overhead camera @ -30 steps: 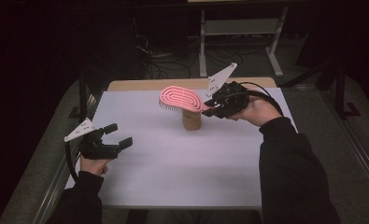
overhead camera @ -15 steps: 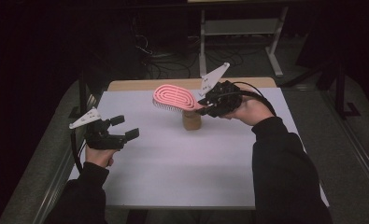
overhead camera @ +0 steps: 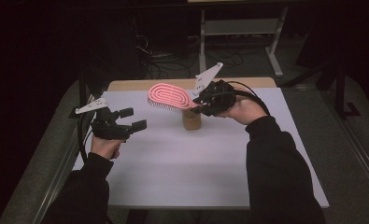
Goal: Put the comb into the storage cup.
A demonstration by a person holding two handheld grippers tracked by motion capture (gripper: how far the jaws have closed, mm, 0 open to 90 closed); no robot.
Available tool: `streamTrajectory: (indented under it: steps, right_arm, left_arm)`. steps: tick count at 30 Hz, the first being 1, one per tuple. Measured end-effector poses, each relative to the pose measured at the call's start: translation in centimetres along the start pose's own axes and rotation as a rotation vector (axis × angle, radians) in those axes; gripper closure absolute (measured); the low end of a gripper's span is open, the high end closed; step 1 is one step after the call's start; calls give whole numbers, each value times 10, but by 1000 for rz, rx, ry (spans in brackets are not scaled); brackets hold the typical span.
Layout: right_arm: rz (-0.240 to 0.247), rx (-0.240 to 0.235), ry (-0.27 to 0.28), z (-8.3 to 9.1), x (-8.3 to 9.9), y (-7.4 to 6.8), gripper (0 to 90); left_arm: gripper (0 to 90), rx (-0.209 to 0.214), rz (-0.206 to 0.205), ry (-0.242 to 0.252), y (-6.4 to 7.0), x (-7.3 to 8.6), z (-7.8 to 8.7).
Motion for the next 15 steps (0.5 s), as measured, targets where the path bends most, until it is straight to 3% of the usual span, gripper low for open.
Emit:
streamTrajectory:
  steps: [7, 15]
  right_arm:
    - [2, 4, 6, -4, -2, 1, 688]
    - [4, 11, 16, -9, -7, 1, 688]
  left_arm:
    - [0, 29, 11, -16, 8, -12, -10]
    - [0, 63, 59, 6, 14, -30, -20]
Point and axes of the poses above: each handheld gripper's, and its own axes: z roughly backward along the jaws, x roughly out of its underside, y roughly to its right, the point moved 6 cm from there along -z, roughly forward along the jaws, and after that the axes turned 1 degree about z, right-handed, at the moved point
